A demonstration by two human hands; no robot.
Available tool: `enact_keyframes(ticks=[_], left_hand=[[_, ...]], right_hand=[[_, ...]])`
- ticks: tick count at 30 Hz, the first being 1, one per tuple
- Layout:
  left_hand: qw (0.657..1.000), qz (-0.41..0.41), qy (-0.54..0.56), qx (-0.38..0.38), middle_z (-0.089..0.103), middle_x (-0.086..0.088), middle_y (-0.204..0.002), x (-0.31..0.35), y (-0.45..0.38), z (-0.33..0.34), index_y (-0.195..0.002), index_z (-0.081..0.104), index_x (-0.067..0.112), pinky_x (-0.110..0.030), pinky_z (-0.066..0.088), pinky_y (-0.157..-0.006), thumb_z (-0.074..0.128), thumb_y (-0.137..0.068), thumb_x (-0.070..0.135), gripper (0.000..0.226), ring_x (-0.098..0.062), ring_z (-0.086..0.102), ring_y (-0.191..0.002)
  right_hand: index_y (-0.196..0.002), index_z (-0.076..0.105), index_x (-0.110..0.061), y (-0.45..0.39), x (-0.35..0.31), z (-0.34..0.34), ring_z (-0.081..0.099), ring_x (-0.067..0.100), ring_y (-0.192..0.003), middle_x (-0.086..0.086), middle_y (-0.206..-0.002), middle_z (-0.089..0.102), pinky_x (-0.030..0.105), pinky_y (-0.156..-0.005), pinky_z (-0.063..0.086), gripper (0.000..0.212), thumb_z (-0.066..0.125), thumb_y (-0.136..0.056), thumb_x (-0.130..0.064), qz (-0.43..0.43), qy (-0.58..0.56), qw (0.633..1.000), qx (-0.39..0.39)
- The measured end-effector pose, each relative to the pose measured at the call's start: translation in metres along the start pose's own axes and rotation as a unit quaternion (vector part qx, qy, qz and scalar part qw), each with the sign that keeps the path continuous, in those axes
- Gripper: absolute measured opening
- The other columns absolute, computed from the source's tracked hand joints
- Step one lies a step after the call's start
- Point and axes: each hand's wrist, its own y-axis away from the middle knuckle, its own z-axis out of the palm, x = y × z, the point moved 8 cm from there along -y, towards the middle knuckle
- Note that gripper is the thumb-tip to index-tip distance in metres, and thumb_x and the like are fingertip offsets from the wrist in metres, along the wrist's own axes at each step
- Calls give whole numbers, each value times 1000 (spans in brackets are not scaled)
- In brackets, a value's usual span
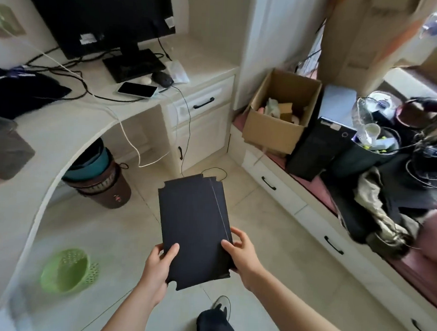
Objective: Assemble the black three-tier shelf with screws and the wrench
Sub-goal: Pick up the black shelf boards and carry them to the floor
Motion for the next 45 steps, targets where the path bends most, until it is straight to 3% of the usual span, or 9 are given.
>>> enact_keyframes(ticks=[6,9,15,21,25,32,40,45], left_hand=[[998,-30,-42,-44,68,-5,-121,-8,-44,79,-125,54,13,-36,57,-72,64,-98,17,29,-26,67,-106],[994,-58,-66,-70,69,-1,-119,-21,-71,107,-124,53,17,-31,58,-67,65,-98,18,29,-22,68,-104],[981,-92,-128,-113,70,-1,-120,-62,-150,149,-127,51,16,-36,59,-73,69,-94,20,37,-22,71,-104],[964,-127,-190,-138,78,8,-100,-140,-255,170,-121,52,19,-26,59,-64,70,-94,22,32,-12,75,-90],[956,-148,-214,-139,72,2,-110,-200,-327,177,-123,50,15,-25,58,-65,68,-95,18,34,-11,74,-90],[942,-177,-247,-143,66,-2,-109,-301,-438,179,-124,46,14,-29,55,-69,65,-96,15,34,-18,67,-97],[931,-218,-251,-152,63,-8,-117,-377,-539,188,-125,48,14,-36,57,-73,63,-98,11,31,-24,64,-100],[934,-208,-247,-153,63,-10,-116,-401,-582,192,-127,47,10,-39,57,-79,64,-96,5,36,-24,65,-97]], right_hand=[[-134,47,-32,-39,7,-68,63,8,-76,1,-107,64,18,-51,46,43,61,-95,-21,24,-39,998,51],[-135,48,-31,-62,18,-93,64,10,-80,1,-109,64,22,-58,47,45,62,-94,-20,36,-65,994,75],[-135,48,-28,-125,59,-131,65,17,-87,6,-112,62,28,-66,54,46,64,-93,-19,60,-102,986,114],[-131,50,-30,-227,140,-151,65,18,-86,4,-109,59,26,-63,54,42,65,-94,-20,91,-130,977,142],[-134,49,-28,-297,208,-157,67,15,-86,6,-113,62,23,-57,54,44,65,-94,-20,117,-142,973,138],[-141,47,-23,-408,317,-163,66,13,-88,5,-114,65,24,-58,54,48,63,-95,-20,156,-140,968,137],[-138,49,-24,-514,385,-175,66,14,-83,7,-109,66,21,-56,53,43,61,-98,-18,150,-116,970,151],[-143,47,-21,-561,403,-179,68,27,-98,13,-120,63,36,-75,57,46,59,-98,-16,121,-93,975,160]])
